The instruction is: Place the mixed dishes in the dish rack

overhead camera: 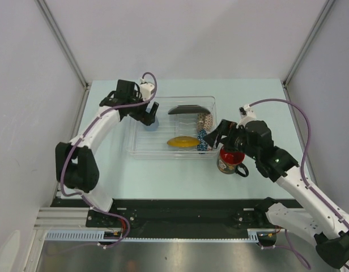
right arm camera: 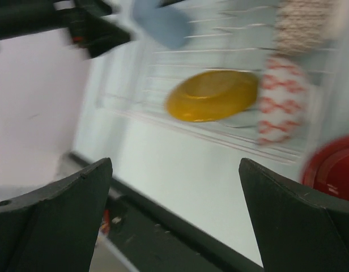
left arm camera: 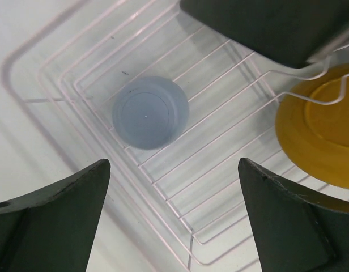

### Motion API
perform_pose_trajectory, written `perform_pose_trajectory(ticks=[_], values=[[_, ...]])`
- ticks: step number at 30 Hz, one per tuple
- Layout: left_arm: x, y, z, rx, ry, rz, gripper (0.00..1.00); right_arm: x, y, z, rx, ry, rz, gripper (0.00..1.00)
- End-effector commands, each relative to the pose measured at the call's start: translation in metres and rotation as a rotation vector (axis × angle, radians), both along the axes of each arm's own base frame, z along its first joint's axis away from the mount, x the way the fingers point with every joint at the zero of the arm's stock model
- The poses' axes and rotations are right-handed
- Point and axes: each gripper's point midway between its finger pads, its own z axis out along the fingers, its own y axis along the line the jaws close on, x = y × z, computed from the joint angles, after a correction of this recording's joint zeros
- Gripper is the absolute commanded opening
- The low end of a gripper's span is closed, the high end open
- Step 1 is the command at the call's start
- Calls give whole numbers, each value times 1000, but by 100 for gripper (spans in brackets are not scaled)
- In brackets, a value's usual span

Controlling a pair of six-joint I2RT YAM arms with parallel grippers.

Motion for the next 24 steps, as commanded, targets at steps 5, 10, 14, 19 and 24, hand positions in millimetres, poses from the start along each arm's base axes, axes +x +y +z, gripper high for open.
perform_pose_trajectory(ticks=[5, 10, 14, 19, 24], values=[[-35, 4, 140, -128, -297, 4, 100, 2, -82, -31, -653, -10, -450, 100], [-65, 14, 152, -148, -294, 5, 100, -3, -85, -68, -682, 174, -474, 100], [-81, 20, 151, -146, -296, 12, 100, -13, -88, -74, -675, 185, -492, 100], [-87, 21, 149, -170, -288, 23, 100, -17, -81, -65, -572, 61, -393, 87], [-87, 21, 150, -175, -290, 28, 100, -21, -74, -89, -693, 94, -291, 85]])
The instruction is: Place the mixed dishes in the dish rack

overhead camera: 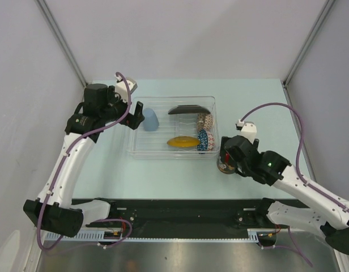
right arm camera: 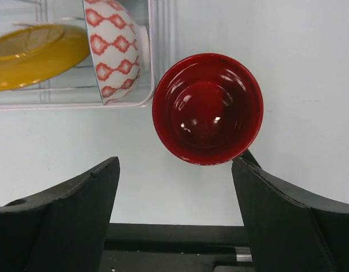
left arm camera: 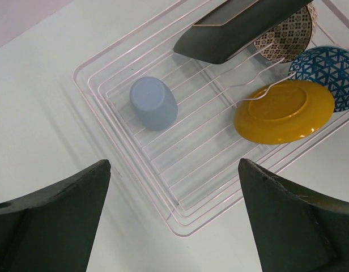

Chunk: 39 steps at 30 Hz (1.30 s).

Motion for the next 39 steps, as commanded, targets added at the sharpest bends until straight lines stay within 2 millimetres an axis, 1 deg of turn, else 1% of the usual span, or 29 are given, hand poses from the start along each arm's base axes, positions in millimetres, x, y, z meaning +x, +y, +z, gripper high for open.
perform_pose_trajectory(ticks=[1, 6, 9, 12, 15, 16, 17, 20, 26, 28, 31, 32, 33, 34, 35, 38, 39], values=[[-3, -2, 9, -36, -17, -2, 100, 5, 12, -20, -93, 43, 80, 85], [-4, 0, 6, -35, -14, 5, 100, 12, 22, -28, -152, 53, 159, 85], [-4, 2, 8, -35, -19, 9, 100, 15, 22, -37, -176, 85, 171, 84], [-3, 4, 7, -41, -25, 15, 100, 18, 20, -47, -204, 122, 185, 81], [-1, 5, 4, -42, -18, 19, 100, 20, 18, -61, -235, 180, 194, 79], [-1, 5, 4, -43, -19, 21, 100, 18, 17, -66, -240, 205, 201, 79], [-1, 6, 3, -43, -13, 25, 100, 18, 16, -76, -261, 242, 199, 78], [-2, 8, 5, -44, -22, 30, 99, 14, 19, -91, -271, 305, 226, 75], [-3, 11, 5, -37, -28, 36, 100, 12, 24, -106, -277, 365, 257, 60], [-3, 11, 5, -36, -29, 35, 100, 8, 27, -112, -267, 396, 271, 58], [-4, 12, 5, -37, -29, 34, 100, 2, 30, -124, -273, 453, 288, 49], [-4, 12, 5, -37, -30, 33, 100, 2, 30, -126, -276, 463, 291, 43], [-5, 13, 5, -36, -31, 35, 100, 0, 31, -130, -278, 481, 297, 40], [-5, 13, 5, -32, -35, 35, 100, -1, 32, -132, -278, 490, 302, 37], [-5, 15, 4, -26, -35, 38, 100, -2, 32, -134, -279, 497, 303, 32], [-6, 17, 3, -25, -36, 42, 100, -4, 32, -136, -277, 513, 306, 27], [-6, 17, 3, -26, -35, 41, 100, -4, 32, -136, -278, 514, 305, 24]])
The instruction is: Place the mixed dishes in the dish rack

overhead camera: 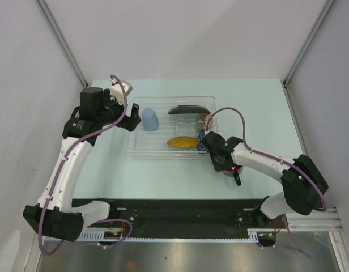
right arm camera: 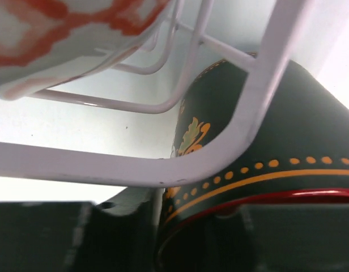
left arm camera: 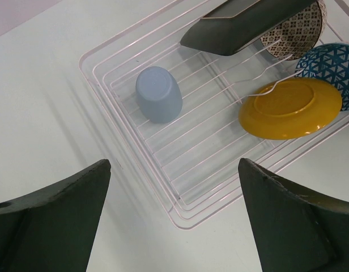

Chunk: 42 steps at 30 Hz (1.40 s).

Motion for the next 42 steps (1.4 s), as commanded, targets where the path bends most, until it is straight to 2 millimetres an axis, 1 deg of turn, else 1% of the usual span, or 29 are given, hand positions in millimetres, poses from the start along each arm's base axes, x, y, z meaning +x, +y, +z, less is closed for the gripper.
perform_pose_trajectory(ticks=[1, 5, 7, 9, 10, 12, 13, 16, 17, 19, 20, 22, 23, 24, 25, 26, 27, 28, 30, 31, 32, 33, 34, 35, 37, 39, 40, 41, 42], values=[[-2, 4, 9, -9, -44, 2, 99, -7, 8, -1, 39, 40, 8, 22], [-2, 3, 7, -13, -40, 1, 100, -5, 6, 5, 58, 24, -9, 0], [-2, 2, 7, -17, -39, -2, 100, -5, 7, 13, 78, 13, -12, 0], [-3, 0, 9, -28, -37, -11, 99, -5, 9, 27, 113, -7, -15, 0], [-4, -2, 9, -41, -31, -14, 100, -2, 14, 40, 145, -30, -15, 0], [-7, -6, 13, -62, -19, -30, 100, -6, 21, 65, 217, -47, 4, 0], [-12, -12, 17, -93, -9, -56, 100, -3, 28, 84, 264, -73, 7, 0], [-26, -23, 33, -163, 2, -98, 100, -11, 42, 130, 401, -100, 45, 0], [-32, -26, 37, -184, 11, -111, 100, -18, 47, 145, 464, -100, 76, 0], [-39, -33, 47, -242, 21, -136, 100, -27, 59, 168, 562, -103, 129, 0], [-43, -35, 51, -259, 24, -144, 100, -32, 76, 192, 675, -116, 200, 0], [-54, -43, 63, -315, 33, -186, 100, -48, 89, 239, 851, -200, 319, 0], [-59, -47, 68, -337, 29, -212, 100, -49, 100, 269, 952, -278, 382, 0], [-66, -52, 75, -367, 28, -245, 100, -56, 98, 293, 1016, -347, 421, 0], [-76, -58, 87, -407, 26, -278, 100, -54, 103, 319, 1088, -432, 455, 0], [-88, -67, 96, -448, 35, -352, 100, -59, 106, 333, 1138, -458, 489, 0], [-94, -70, 103, -479, 49, -369, 100, -62, 107, 347, 1180, -488, 514, 0], [-99, -72, 115, -493, 39, -395, 100, -63, 110, 367, 1240, -542, 544, 0], [-114, -79, 127, -538, 83, -457, 100, -70, 115, 386, 1328, -561, 575, 0], [-119, -81, 136, -558, 76, -483, 100, -77, 115, 418, 1420, -659, 638, 0], [-128, -85, 141, -587, 85, -528, 100, -81, 115, 434, 1487, -710, 652, 0], [-134, -88, 146, -645, 128, -524, 100, -78, 120, 432, 1517, -749, 662, 0], [-130, -90, 149, -669, 87, -547, 100, -84, 120, 461, 1600, -882, 708, 0], [-144, -91, 159, -717, 97, -557, 100, -81, 125, 465, 1602, -936, 729, 0], [-148, -92, 166, -739, 56, -572, 99, -77, 137, 480, 1656, -1018, 795, 0], [-156, -92, 172, -751, 48, -574, 100, -74, 143, 487, 1727, -1027, 809, 0], [-158, -92, 173, -753, 52, -576, 100, -80, 139, 503, 1795, -1095, 851, 0], [-160, -92, 173, -752, 47, -577, 100, -67, 151, 495, 1822, -1062, 832, 0], [-163, -93, 173, -752, 51, -586, 100, -71, 146, 506, 1918, -1081, 847, 0]])
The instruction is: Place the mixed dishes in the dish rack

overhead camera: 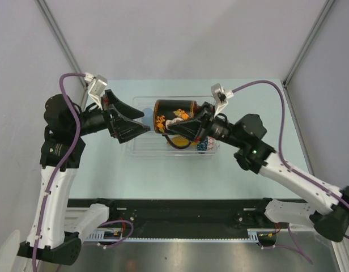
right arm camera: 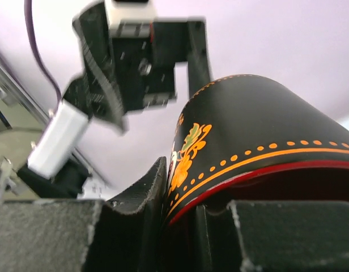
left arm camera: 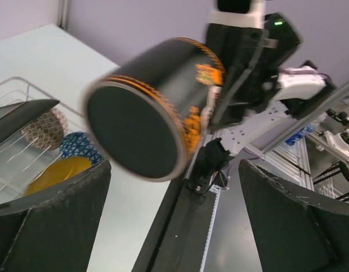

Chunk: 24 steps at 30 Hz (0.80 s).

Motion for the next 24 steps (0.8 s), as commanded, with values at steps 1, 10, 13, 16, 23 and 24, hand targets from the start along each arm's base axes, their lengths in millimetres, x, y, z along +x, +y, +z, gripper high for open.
perform_pose_trajectory(ticks=[1, 10, 13, 16, 23, 24], values=[[-21, -5, 22, -59, -31, -66, 100, -25, -33, 118, 534, -292, 91, 0], [-25, 1, 13, -38, -75, -4, 100, 17, -50, 121, 783, -199, 88, 0], [-17, 7, 14, -6, -130, 69, 100, 13, -55, 126, 782, -212, 92, 0], [-12, 11, 14, 18, -168, 108, 100, 11, -63, 131, 795, -213, 93, 0], [5, 3, -10, -66, -21, 98, 100, 6, -78, 146, 899, -200, 122, 0], [11, 2, -13, -76, -20, 101, 100, 4, -78, 147, 909, -194, 130, 0]])
